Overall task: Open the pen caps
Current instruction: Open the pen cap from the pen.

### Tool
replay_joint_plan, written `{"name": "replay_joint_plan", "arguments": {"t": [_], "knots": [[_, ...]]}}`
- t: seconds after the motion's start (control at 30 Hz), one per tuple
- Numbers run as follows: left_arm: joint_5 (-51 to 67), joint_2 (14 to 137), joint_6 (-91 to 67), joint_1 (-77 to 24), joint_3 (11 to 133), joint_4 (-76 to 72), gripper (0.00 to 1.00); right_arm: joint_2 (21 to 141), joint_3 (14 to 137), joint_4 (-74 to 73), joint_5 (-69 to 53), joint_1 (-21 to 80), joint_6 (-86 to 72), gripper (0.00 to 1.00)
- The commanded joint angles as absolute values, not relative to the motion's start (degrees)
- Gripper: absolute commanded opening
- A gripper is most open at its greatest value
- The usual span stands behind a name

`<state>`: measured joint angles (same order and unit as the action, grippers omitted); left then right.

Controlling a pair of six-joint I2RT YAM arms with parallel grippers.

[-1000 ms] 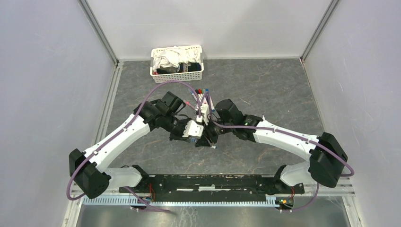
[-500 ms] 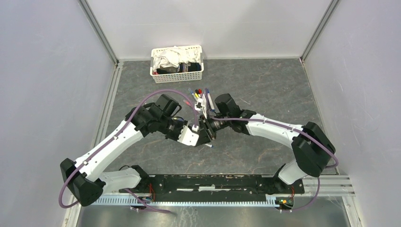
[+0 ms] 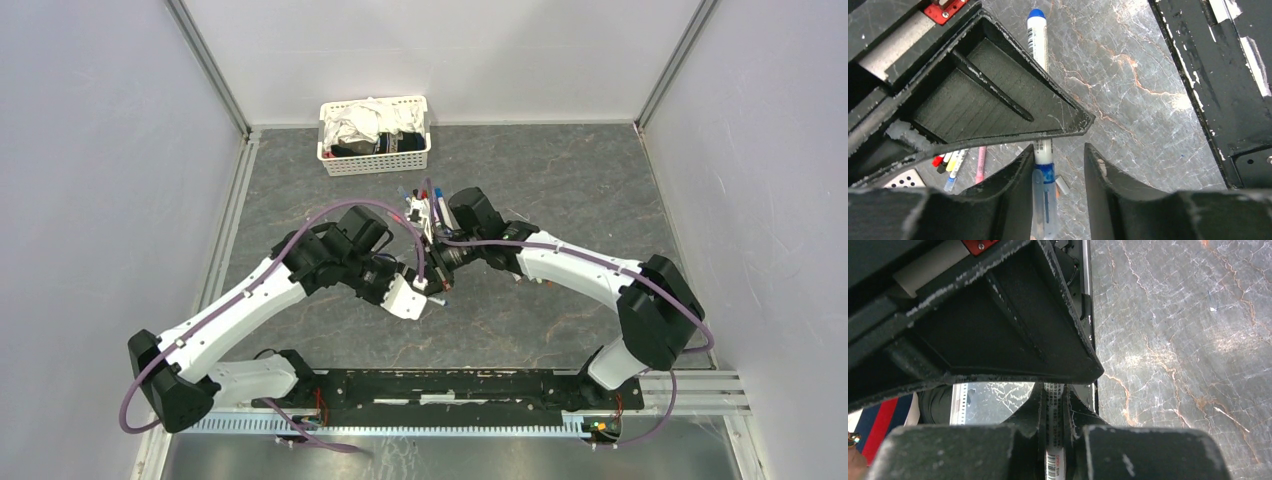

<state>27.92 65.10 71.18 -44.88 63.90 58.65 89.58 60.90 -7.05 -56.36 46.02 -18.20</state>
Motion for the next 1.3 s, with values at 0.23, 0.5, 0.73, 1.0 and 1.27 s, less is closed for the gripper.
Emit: {"name": "replay_joint_plan", "arguments": {"t": [0.23, 0.5, 0.73, 1.0, 1.27], "knots": [[23.03, 65.93, 73.46, -47.02, 63.61, 59.45, 0.28, 89.56, 63.9, -13.47, -53.79, 45.68, -12.21, 0.0], [22.13, 67.64, 75.12, -47.92, 62.95, 59.57, 0.15, 90.66, 65.89, -14.38, -53.83, 45.66, -12.61, 0.0], [21.1, 68.99, 76.04, -49.03, 63.19, 59.59, 0.25, 91.29, 66.14, -12.39, -54.4, 45.69, -14.52, 0.02], [20.25, 67.87, 77.5, -49.31, 61.97, 59.63, 0.47, 91.82, 66.56, -13.87, -54.58, 45.66, -13.35, 0.0], [20.02, 68.09, 77.25, -49.6, 62.05, 58.13, 0.12, 92.03, 66.8, -14.26, -54.36, 45.66, -13.49, 0.01]]}}
